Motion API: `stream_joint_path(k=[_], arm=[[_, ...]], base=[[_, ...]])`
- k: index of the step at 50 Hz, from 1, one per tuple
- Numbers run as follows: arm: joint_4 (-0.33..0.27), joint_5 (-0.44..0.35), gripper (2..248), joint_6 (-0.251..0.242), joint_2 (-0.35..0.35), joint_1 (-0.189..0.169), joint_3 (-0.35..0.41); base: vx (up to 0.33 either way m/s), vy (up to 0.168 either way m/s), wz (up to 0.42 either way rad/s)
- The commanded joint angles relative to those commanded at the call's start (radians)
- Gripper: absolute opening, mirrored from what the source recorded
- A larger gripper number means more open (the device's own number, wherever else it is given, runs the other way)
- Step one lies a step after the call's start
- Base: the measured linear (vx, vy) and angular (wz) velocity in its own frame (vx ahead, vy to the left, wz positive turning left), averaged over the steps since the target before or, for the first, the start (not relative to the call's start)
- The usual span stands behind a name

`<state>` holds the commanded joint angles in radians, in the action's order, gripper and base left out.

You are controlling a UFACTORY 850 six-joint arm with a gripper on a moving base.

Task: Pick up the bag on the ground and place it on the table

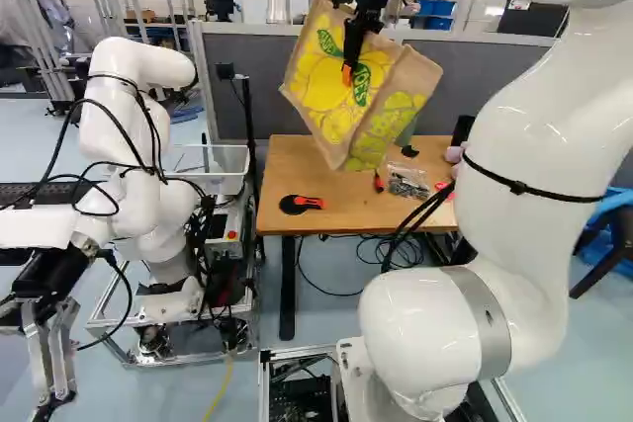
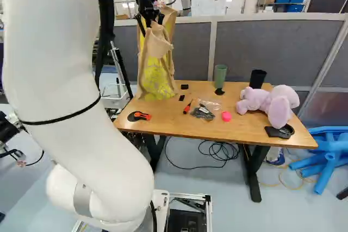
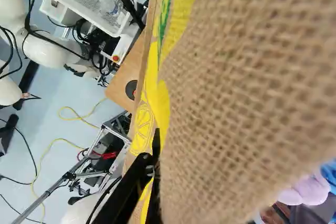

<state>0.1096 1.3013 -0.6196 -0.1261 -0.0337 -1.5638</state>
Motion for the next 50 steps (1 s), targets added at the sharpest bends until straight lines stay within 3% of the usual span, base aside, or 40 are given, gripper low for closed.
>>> stream_joint_path(k=[50], arm=[[0.061, 0.0, 22, 0.0, -0.108, 0.037, -0.068]], base=[[0.0, 0.0, 0.0]])
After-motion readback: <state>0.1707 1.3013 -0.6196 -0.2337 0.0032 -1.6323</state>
